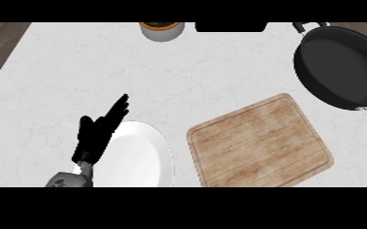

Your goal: Pick the lemon from the cutting board and place it in the pot

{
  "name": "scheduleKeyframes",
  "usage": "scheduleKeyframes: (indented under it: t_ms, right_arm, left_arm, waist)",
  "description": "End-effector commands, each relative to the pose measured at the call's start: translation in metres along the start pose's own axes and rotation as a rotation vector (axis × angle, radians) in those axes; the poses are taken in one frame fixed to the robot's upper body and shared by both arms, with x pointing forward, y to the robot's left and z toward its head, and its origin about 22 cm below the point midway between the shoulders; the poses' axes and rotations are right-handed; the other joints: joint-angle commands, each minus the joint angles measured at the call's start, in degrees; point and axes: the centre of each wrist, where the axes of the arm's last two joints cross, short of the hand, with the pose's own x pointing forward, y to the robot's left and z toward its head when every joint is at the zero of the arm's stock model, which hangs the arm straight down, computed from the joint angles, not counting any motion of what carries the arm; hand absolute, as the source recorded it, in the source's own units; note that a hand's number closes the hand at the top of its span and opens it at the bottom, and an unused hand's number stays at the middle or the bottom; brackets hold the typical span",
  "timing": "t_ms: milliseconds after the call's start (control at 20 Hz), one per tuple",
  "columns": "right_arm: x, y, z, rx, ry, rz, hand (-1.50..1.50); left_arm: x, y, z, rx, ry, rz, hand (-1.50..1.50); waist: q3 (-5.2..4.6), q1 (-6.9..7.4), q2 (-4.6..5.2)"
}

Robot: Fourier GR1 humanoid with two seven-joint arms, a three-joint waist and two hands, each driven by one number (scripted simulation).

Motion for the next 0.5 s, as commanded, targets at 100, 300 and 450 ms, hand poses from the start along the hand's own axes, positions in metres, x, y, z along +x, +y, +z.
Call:
scheduleKeyframes:
  t_ms: [100, 300, 450]
  right_arm:
    - [0.045, -0.016, -0.026, -0.023, -0.077, 0.153, 1.50]
    - [0.073, -0.009, -0.039, -0.030, -0.095, 0.243, 1.50]
    - [0.111, 0.004, -0.058, -0.041, -0.100, 0.283, 1.50]
  left_arm:
    - [0.020, 0.014, -0.010, 0.013, 0.002, 0.001, 0.00]
    - [-0.009, 0.027, 0.000, 0.000, -0.008, -0.004, 0.00]
    - [0.002, 0.014, 0.003, -0.002, 0.006, -0.006, 0.00]
  waist:
    - [-0.09, -0.28, 0.01]
    - [-0.09, -0.09, 0.05]
    - [-0.07, 0.23, 0.02]
